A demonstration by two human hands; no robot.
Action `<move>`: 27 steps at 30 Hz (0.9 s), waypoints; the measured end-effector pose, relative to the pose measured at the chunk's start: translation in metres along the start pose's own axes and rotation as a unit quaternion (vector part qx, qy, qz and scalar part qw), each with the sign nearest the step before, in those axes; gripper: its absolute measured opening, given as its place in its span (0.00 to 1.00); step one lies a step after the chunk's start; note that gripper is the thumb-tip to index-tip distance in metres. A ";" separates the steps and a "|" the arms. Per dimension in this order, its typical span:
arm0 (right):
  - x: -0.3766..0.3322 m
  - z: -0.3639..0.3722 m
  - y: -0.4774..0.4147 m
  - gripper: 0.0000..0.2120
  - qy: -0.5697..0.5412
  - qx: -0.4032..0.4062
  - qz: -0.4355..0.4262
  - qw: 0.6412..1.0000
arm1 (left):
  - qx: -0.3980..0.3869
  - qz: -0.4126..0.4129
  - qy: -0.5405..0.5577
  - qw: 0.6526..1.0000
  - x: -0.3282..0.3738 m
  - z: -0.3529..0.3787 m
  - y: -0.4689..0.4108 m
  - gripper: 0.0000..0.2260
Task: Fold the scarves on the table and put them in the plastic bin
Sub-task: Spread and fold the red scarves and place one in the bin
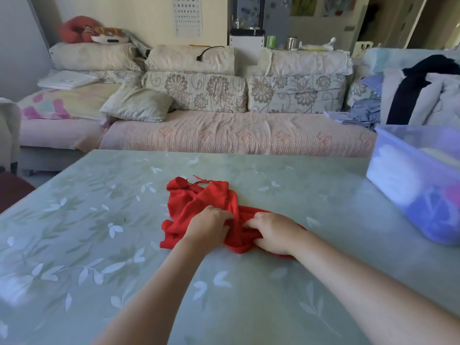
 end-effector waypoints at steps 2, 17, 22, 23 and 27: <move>0.009 -0.008 -0.005 0.19 -0.015 0.001 -0.001 1.000 | 0.019 0.007 0.003 1.000 0.001 -0.001 -0.003 0.14; -0.016 -0.012 -0.001 0.25 0.047 0.117 0.032 0.992 | -0.025 -0.034 0.017 0.999 -0.008 -0.001 0.001 0.12; -0.010 -0.018 -0.003 0.15 -0.033 0.148 0.023 0.988 | 0.074 0.053 0.013 0.996 -0.011 -0.023 0.012 0.13; -0.006 -0.024 -0.002 0.13 -0.074 0.144 0.028 0.986 | 0.103 0.071 -0.006 0.992 -0.013 -0.031 0.016 0.12; 0.021 -0.043 0.007 0.08 -0.164 0.175 0.053 0.969 | 0.136 0.040 -0.050 0.989 -0.029 -0.056 0.030 0.11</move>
Point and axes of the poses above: each hand's wrist, its own y-axis away from the middle knuckle, its own z-axis out of the palm, x = y × z, the point moved 4 cm from there along -y, towards the middle knuckle, and after that the axes turned 14 degrees about z, right-handed, at the moved point
